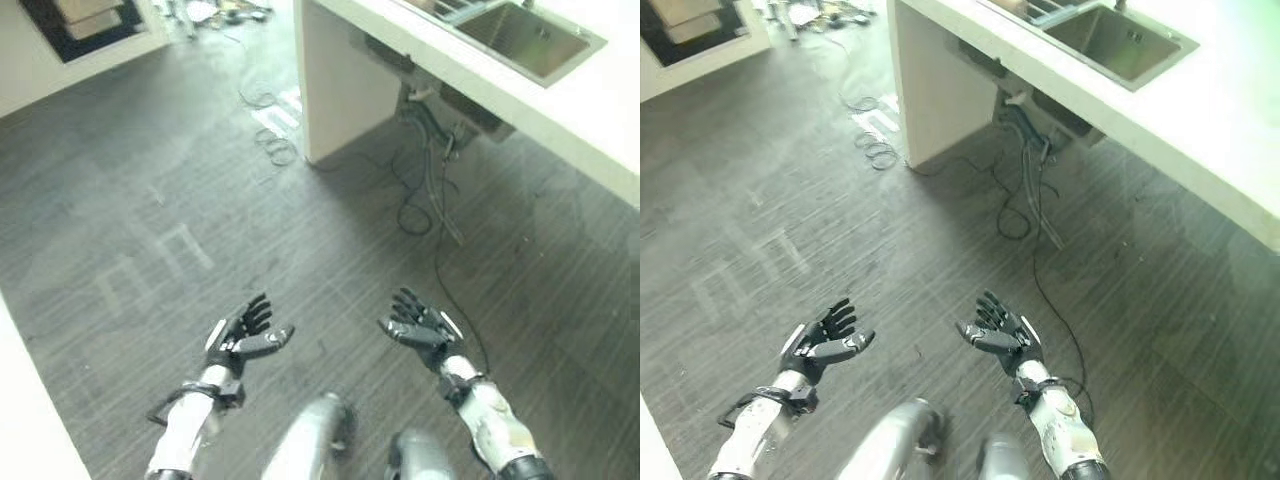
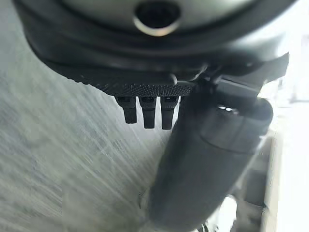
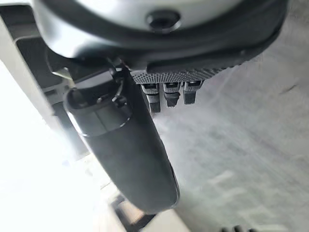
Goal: Place the dishes in the dishwasher.
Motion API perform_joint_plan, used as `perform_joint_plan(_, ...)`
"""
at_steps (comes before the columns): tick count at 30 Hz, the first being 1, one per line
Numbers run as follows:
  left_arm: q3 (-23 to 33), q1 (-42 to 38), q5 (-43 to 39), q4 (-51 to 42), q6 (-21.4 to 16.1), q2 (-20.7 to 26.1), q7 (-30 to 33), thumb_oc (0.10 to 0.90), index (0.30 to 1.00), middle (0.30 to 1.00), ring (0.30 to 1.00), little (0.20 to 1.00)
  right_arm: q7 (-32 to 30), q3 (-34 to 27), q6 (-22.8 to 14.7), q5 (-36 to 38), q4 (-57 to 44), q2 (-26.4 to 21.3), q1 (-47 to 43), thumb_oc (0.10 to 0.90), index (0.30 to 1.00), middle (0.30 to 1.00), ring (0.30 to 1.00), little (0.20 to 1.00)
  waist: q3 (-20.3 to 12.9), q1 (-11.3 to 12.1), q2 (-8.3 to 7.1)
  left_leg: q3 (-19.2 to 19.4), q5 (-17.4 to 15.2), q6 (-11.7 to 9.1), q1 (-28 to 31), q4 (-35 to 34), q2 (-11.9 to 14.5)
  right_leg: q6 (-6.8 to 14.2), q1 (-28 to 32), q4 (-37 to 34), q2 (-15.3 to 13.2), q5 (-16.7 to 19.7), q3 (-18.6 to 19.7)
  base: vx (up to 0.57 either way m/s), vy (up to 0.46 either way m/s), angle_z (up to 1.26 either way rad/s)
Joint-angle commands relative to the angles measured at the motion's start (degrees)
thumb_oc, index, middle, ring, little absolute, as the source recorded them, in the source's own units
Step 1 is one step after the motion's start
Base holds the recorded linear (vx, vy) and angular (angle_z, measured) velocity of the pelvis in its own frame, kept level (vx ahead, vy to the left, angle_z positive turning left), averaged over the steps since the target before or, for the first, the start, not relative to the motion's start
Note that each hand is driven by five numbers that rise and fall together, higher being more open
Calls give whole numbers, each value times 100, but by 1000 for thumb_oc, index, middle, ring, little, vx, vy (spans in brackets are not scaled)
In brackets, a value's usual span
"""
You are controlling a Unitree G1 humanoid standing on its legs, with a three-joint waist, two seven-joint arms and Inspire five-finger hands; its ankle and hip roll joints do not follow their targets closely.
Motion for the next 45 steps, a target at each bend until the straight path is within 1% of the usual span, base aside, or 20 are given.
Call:
perform_joint_plan(1,-37,487,-94,-584,-397,-20,-55,800,900,900,900,900,440,-637,-384,304,-167,-484,-185,800,900,900,900,900,-427,-192,19,-33,-216,56,878,-1120,-201,129,160,-1623,72,1356,-424,395,-169,25)
perform_joint_plan(3,-73,551,-107,-620,-470,-80,35,800,900,900,900,900,626,-711,-287,234,-179,-505,-157,800,900,900,900,900,-440,-341,-52,-65,-515,76,1153,-1120,-217,247,-241,-1623,-55,1564,-272,466,-184,27)
perform_joint_plan(9,-73,773,-58,-675,-461,-238,63,800,900,900,900,900,378,-595,-174,134,-415,-481,-175,800,900,900,900,900,-575,-396,14,-189,-578,-86,1633,-1120,40,-52,177,-1623,113,1207,-78,485,-197,23)
perform_joint_plan(12,-114,779,-114,-701,-495,-300,69,800,900,900,900,900,288,-574,-120,67,-472,-566,-236,800,900,900,900,900,-568,-364,-14,-121,240,-336,2054,-1120,234,-298,466,-1623,164,939,-4,400,-179,-10)
perform_joint_plan(13,-112,774,-124,-746,-466,-323,61,800,900,900,900,900,342,-610,-127,12,-482,-590,-224,800,900,900,900,900,-536,-365,-36,-87,585,-453,1867,-470,274,-379,571,-1623,162,863,54,324,-158,52)
perform_joint_plan(17,-124,717,-63,-637,-321,-363,-79,800,900,900,900,900,274,-704,-133,-16,-398,-639,-185,800,900,900,900,900,-441,-361,-105,266,807,-535,928,1155,275,-573,928,-1623,174,675,133,329,-139,23)
perform_joint_plan(19,-201,748,18,-592,-353,-393,-68,800,900,900,900,900,246,-711,-89,-31,-382,-609,-133,800,900,900,900,900,-429,-225,-28,232,585,-343,677,54,27,-489,1086,-1623,323,528,249,437,40,-41)
perform_joint_plan(21,-217,827,6,-635,-362,-416,-62,800,900,900,900,900,177,-695,-64,-89,-380,-579,-116,800,900,900,900,900,-408,-137,74,222,760,-409,741,-1120,157,-440,1195,-1623,382,413,193,322,176,-38)
perform_joint_plan(23,-255,905,-35,-707,-362,-408,-33,800,900,900,900,900,135,-647,-84,-140,-355,-571,-100,800,900,900,900,900,-368,-55,230,47,750,-548,337,-1120,236,-408,1331,-1623,540,307,176,303,217,-53)
perform_joint_plan(26,-177,1076,-41,-828,-317,-421,-64,800,900,900,900,900,76,-508,-160,-279,-151,-634,-121,800,900,900,900,900,-310,279,262,-284,1256,-804,-447,-1120,327,-411,1686,-1623,689,18,423,388,229,-43)
perform_joint_plan(31,-143,915,-62,-366,-484,-385,-85,800,900,900,900,900,25,-352,-11,-647,554,-731,-189,800,900,900,900,900,-528,348,108,-286,749,-538,-124,-1120,219,-253,1757,-1623,380,-50,410,322,257,-103)
perform_joint_plan(35,-157,851,129,-303,-443,-280,-191,800,900,900,900,900,-96,-440,-127,-781,891,-613,-71,800,900,900,900,900,-605,270,154,-373,466,-311,160,-1120,141,-242,1912,-1623,387,138,369,204,193,-35)
perform_joint_plan(36,-194,773,155,-229,-420,-198,-298,800,900,900,900,900,-179,-512,-229,-691,1165,-531,-2,800,900,900,900,900,-638,198,208,-340,303,-120,292,-1120,84,-131,1857,-1101,323,648,302,188,262,-5)
perform_joint_plan(37,-216,735,176,-190,-413,-174,-305,800,900,900,900,900,-188,-538,-274,-727,1279,-492,34,800,900,900,900,900,-624,158,241,-330,226,-32,385,-1120,35,-42,1585,-433,287,895,282,231,298,6)
perform_joint_plan(39,-257,644,145,-106,-344,-91,-244,800,900,900,900,900,-190,-576,-295,-917,1486,-440,70,800,900,900,900,900,-591,100,270,-271,113,105,550,-1120,-16,2,1271,485,258,1155,220,183,201,-3)
perform_joint_plan(40,-288,580,36,16,-376,-77,-177,800,900,900,900,900,-162,-507,-394,-1044,1753,-435,45,800,900,900,900,900,-535,94,303,-147,16,178,677,-1120,-12,-48,901,736,92,1317,-43,279,114,-24)
perform_joint_plan(41,-259,602,-97,17,-319,-55,-144,800,900,900,900,900,-90,-472,-436,-1090,1993,-441,-14,800,900,900,900,900,-426,135,268,42,-104,175,860,-1120,-1,-85,837,43,-170,1201,-339,281,-25,-30)
perform_joint_plan(43,-223,631,-74,-19,-232,-49,-90,800,900,900,900,900,-107,-469,-426,-1098,2105,-451,-59,800,900,900,900,900,-378,121,213,106,-207,134,981,-1120,0,-45,795,-894,-267,1323,-550,192,-161,-89)
perform_joint_plan(44,-231,609,-25,35,-148,-36,89,800,900,900,900,900,-84,-427,-390,-1074,2303,-512,-197,800,900,900,900,900,-294,49,134,118,-412,71,1194,-1120,-3,60,568,-1623,-445,1581,-661,129,-179,-122)
perform_joint_plan(45,-250,596,13,111,-132,-40,152,800,900,900,900,900,-76,-422,-361,-1059,2396,-525,-255,800,900,900,900,900,-246,21,103,128,-513,64,1298,-1120,-10,116,438,-1623,-515,1648,-610,219,-242,-94)
